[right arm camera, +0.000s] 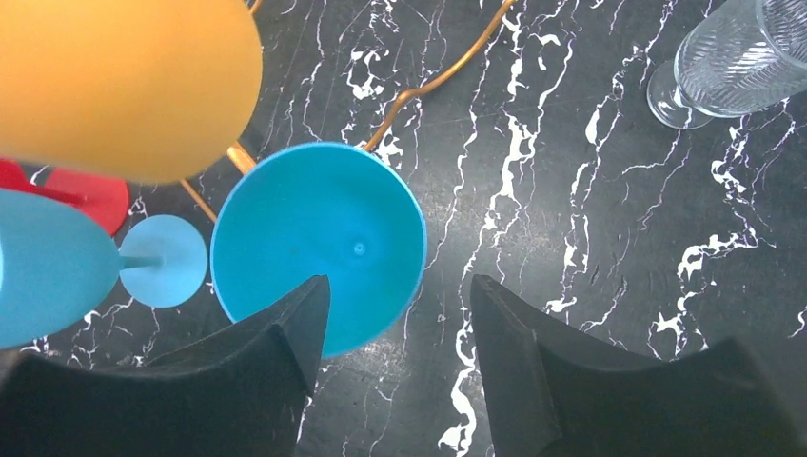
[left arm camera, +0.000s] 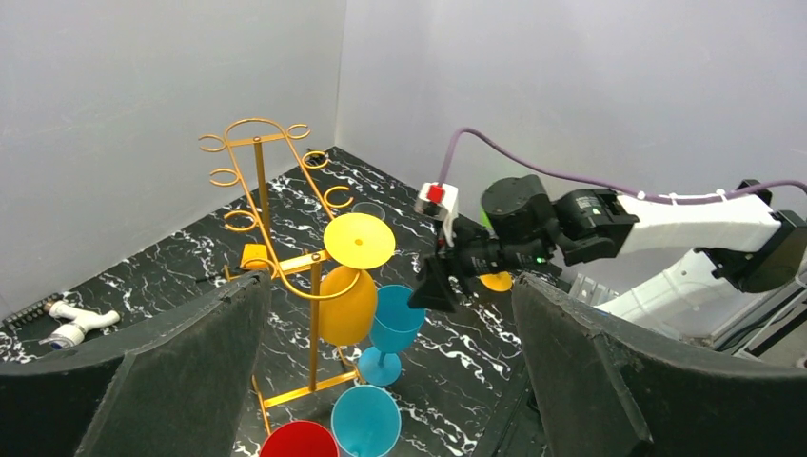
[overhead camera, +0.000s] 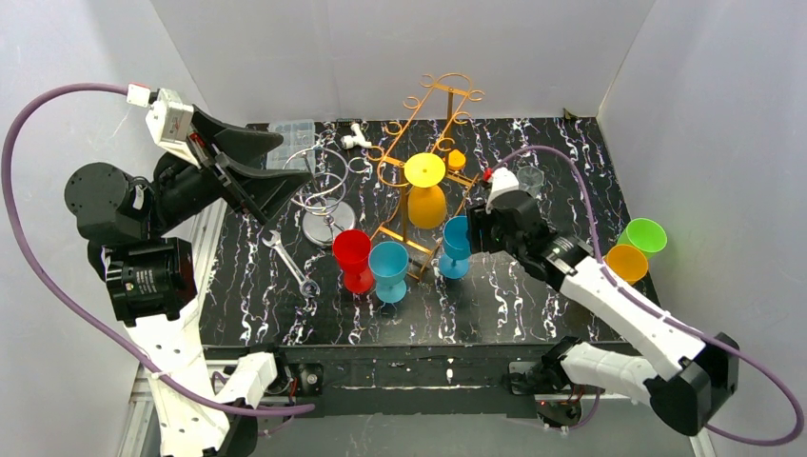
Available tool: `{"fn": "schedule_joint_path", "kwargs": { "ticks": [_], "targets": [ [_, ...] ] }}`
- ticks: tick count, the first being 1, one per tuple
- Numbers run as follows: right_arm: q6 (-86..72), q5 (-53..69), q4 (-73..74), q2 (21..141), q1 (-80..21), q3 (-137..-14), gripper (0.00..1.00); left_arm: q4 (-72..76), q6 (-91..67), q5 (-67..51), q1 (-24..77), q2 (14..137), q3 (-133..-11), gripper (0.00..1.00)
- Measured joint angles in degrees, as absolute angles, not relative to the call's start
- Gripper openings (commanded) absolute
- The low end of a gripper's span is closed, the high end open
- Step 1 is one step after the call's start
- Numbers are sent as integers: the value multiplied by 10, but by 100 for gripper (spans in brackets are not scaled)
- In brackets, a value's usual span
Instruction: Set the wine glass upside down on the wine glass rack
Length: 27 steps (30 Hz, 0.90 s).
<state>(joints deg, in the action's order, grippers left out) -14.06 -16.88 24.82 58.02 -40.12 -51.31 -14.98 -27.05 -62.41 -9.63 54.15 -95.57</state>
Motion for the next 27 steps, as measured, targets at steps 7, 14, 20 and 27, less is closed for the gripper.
{"fn": "schedule_joint_path", "kwargs": {
  "ticks": [7,14,20,27],
  "targets": [
    [-152,-171,266,662,-395,-566,46,-151,-270,-637,-96,536,-953,98],
    [-164,-163,292,687,-386,-565,29,-157,-270,-637,-96,535,-954,98],
    [-161,-159,306,686,-383,-567,1,-164,-281,-640,-96,535,-956,98],
    [-107,-191,381,625,-382,-660,1,-156,-351,-647,-96,536,-956,98]
  ]
}}
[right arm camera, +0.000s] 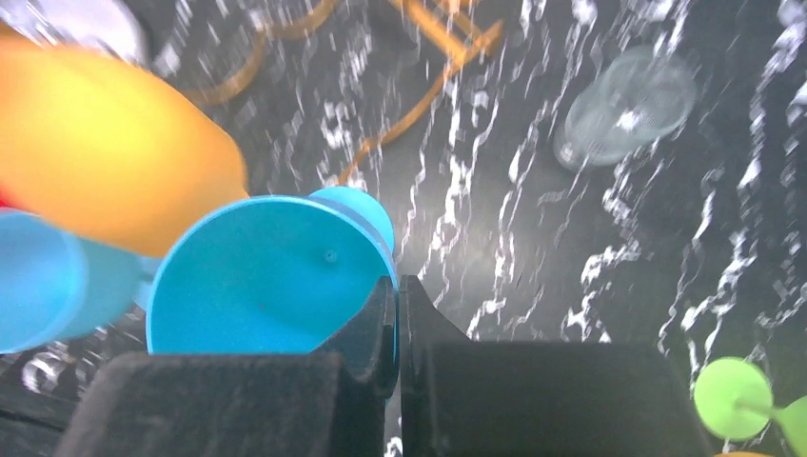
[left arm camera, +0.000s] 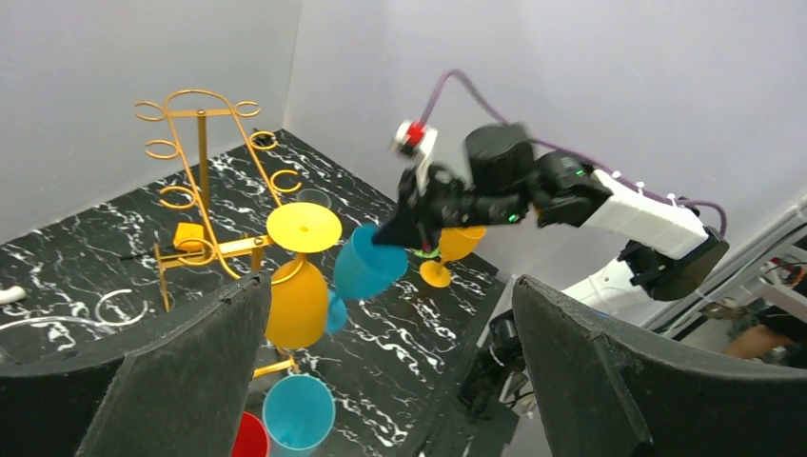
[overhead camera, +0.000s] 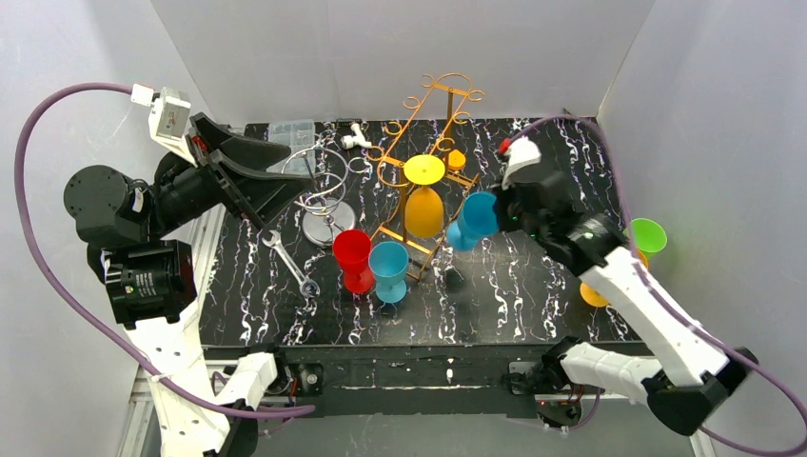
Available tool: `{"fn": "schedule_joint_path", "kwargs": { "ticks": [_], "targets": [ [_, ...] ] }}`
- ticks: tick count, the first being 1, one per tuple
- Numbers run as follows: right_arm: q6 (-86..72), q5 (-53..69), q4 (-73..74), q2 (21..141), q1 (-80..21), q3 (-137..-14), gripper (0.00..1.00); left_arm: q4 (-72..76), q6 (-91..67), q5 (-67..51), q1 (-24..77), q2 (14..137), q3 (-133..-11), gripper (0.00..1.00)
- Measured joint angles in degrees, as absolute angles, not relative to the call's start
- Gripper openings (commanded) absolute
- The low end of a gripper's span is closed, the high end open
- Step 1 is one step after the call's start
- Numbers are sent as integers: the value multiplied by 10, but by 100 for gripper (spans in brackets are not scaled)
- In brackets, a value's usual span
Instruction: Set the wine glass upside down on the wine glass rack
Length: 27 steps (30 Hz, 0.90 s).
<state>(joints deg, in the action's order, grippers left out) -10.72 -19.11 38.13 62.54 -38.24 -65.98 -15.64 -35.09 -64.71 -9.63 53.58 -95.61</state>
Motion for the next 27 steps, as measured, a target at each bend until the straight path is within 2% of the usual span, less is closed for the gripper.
{"fn": "schedule_joint_path", "kwargs": {
  "ticks": [9,18,20,27],
  "targets": [
    [-72,-166,406,525,-382,-870,1,-107,-461,-655,-96,546,-962,98],
    [-47,-87,374,548,-382,-1064,1,-37,-591,-648,-96,560,-962,98],
    [-48,-68,330,548,-382,-1058,1,-34,-607,-643,-96,563,-962,98],
    [-102,17,49,562,-382,-896,1,-74,-664,-612,-96,589,-996,98]
  ]
}}
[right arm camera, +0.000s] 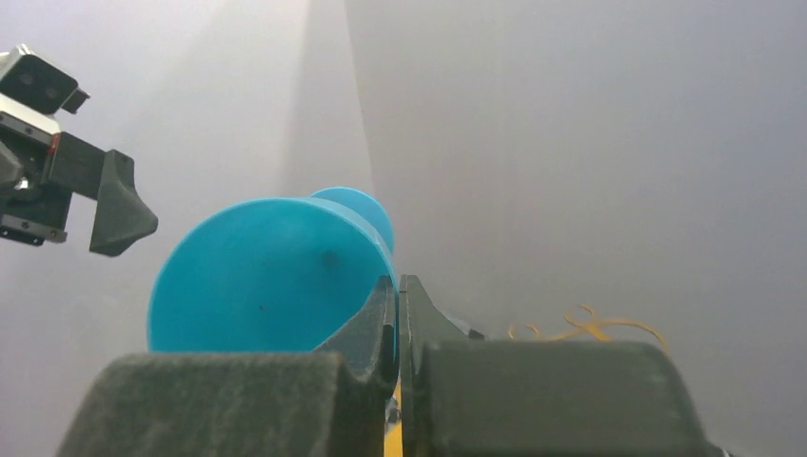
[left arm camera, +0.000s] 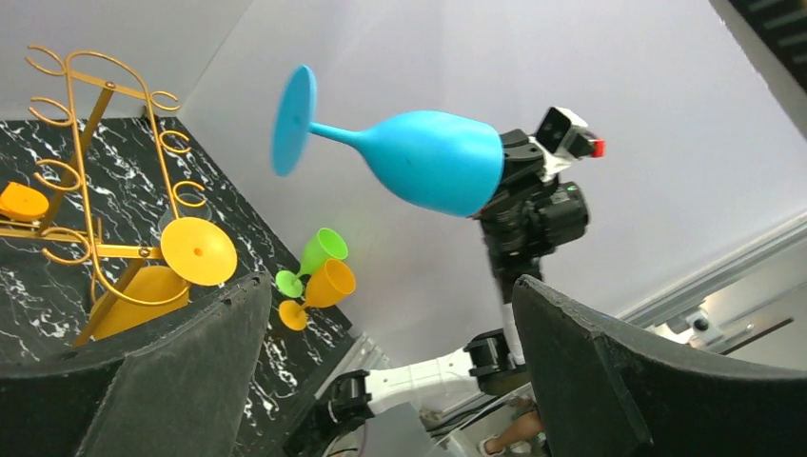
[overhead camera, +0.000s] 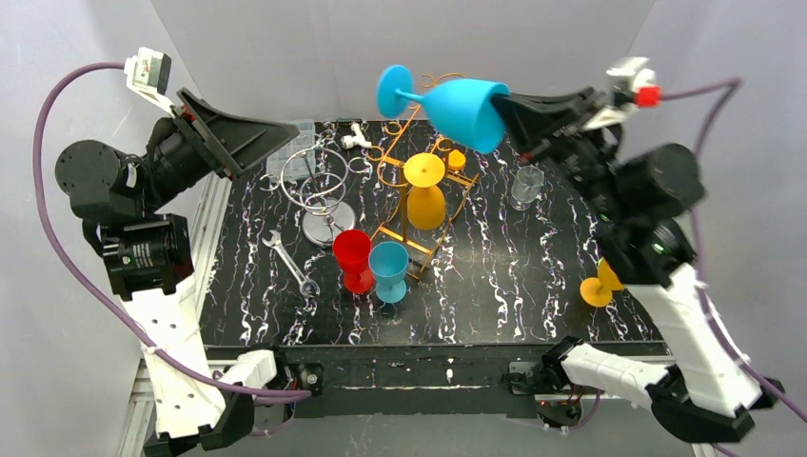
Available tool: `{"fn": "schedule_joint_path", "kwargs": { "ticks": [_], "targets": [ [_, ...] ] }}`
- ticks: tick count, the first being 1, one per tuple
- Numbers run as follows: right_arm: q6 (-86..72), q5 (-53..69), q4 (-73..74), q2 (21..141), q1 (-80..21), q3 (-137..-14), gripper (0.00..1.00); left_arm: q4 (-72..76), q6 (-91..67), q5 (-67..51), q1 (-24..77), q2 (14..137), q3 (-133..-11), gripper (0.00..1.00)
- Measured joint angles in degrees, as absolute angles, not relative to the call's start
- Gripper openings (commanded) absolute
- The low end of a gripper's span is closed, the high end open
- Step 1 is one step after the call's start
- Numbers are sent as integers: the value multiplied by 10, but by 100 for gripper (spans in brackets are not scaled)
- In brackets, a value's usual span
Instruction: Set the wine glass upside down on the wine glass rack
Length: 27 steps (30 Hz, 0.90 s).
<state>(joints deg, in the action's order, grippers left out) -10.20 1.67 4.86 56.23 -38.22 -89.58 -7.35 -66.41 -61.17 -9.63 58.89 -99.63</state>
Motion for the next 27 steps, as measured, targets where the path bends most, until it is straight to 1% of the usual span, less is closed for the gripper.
{"fn": "schedule_joint_path", "kwargs": {
  "ticks": [4,9,12,17,23,27],
  "targets": [
    [-135,34,-79,635,-382,-874,1,-90,-691,-599,-96,613,-1016,98],
    [-157,29,-174,698,-394,-865,1,-102,-713,-577,-96,650,-1033,98],
    [-129,-6,-220,719,-452,-865,1,-121,-720,-561,-94,684,-1056,98],
    [-27,-67,-286,775,-604,-886,1,-152,-716,-529,-71,738,-1093,98],
    [103,-146,-345,821,-689,-899,1,-162,-716,-502,-72,752,-1094,98],
    [192,-192,-375,830,-736,-902,1,-148,-718,-499,-71,741,-1089,98]
  ]
}}
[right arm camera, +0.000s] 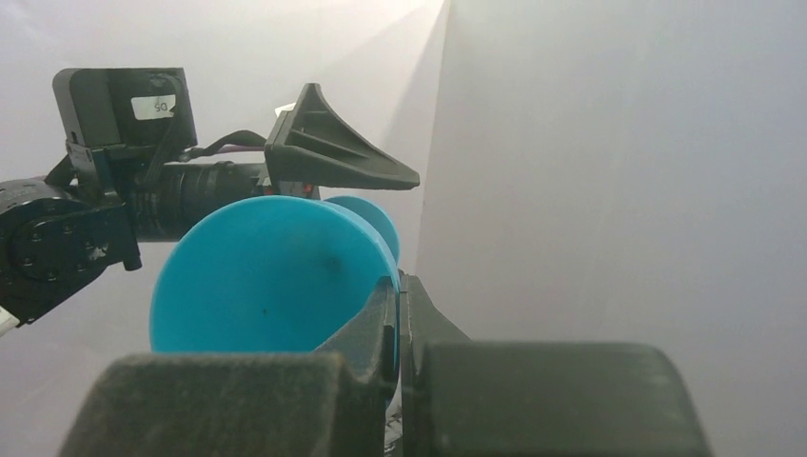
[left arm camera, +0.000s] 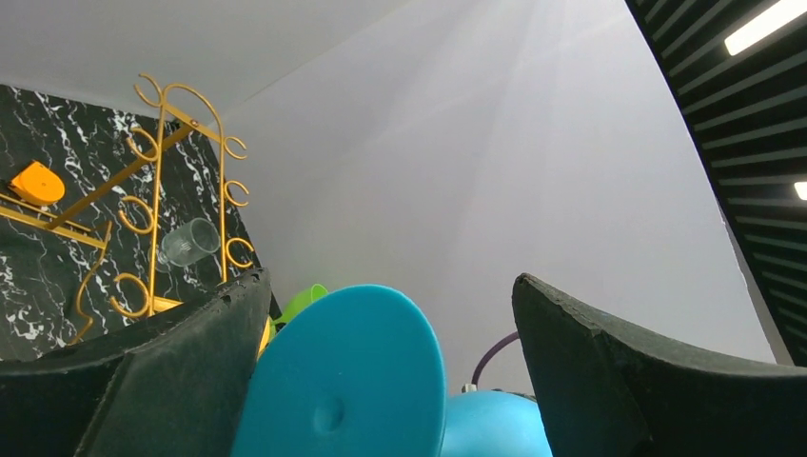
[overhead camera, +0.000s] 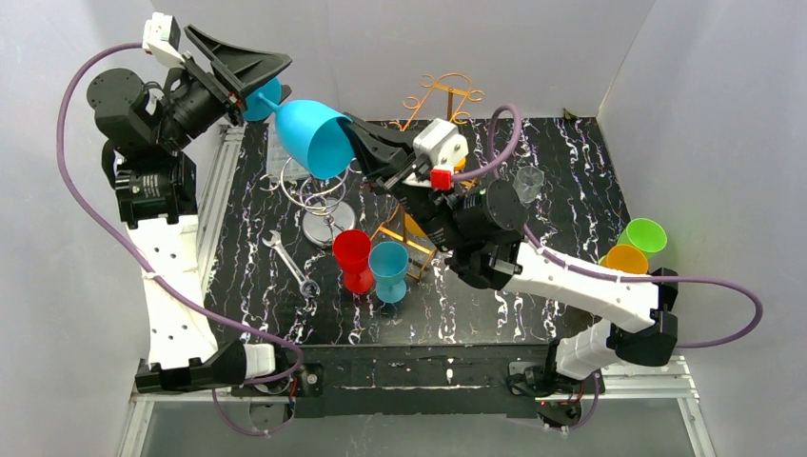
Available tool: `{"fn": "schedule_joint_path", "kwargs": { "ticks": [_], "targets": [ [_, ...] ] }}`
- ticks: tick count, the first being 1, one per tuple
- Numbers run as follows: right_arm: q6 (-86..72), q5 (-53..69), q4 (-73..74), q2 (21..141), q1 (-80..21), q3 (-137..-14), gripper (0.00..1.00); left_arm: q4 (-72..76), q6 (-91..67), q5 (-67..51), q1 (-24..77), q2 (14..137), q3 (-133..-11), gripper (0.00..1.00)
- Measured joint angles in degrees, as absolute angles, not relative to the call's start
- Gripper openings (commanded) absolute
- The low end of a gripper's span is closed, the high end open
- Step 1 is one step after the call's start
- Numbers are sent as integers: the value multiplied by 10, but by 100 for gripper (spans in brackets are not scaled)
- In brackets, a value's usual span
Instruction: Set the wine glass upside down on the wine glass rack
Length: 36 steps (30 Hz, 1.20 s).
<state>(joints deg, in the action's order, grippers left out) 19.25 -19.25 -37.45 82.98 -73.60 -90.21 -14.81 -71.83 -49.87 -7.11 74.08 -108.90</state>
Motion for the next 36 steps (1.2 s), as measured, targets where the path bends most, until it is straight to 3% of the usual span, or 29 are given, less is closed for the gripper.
{"fn": "schedule_joint_path", "kwargs": {
  "ticks": [14,29,30,32,34,36],
  "targets": [
    [368,-212,-385,822,-758,-914,1,-152,-715,-501,-82,708,-1080,98],
    [411,-206,-389,837,-780,-941,1,-154,-751,-516,-96,676,-1072,98],
    [420,-205,-393,848,-790,-944,1,-153,-752,-517,-96,676,-1070,95],
    [455,-207,-409,871,-813,-945,1,-155,-753,-517,-96,677,-1065,78],
    [504,-215,-431,889,-830,-943,1,-166,-756,-516,-99,678,-1056,28],
    [525,-223,-441,888,-834,-938,1,-170,-769,-514,-99,679,-1054,10]
  ]
}}
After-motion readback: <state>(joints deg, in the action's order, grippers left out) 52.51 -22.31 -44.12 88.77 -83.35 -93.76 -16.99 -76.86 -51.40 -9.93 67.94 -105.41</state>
